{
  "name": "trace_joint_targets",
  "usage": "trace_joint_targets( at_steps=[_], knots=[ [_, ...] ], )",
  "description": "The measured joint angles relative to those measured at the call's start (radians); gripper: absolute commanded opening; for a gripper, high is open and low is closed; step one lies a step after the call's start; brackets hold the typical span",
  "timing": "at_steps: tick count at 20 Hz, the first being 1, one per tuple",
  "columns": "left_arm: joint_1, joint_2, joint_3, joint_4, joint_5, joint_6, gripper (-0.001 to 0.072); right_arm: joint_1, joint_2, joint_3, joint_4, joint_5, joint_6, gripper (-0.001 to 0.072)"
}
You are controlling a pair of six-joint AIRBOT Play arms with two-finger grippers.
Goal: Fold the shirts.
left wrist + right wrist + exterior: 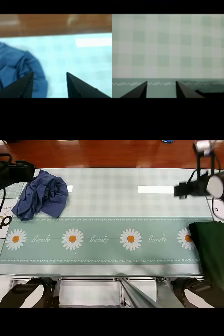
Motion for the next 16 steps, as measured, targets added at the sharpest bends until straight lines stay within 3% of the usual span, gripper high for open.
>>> trace_joint_targets(
  at_steps=[8, 16],
  knots=[
    [0.267, -0.537, 0.250, 0.027, -0.196, -0.039, 0.0507, 0.001, 0.079, -0.211, 0.150, -0.066, -0.027, 0.0416],
    [0.312, -0.908, 0.515, 0.056, -0.245, -0.041, 0.0506, 0.001, 0.086, -0.231, 0.182, -0.131, 0.008, 0.0416]
  ],
)
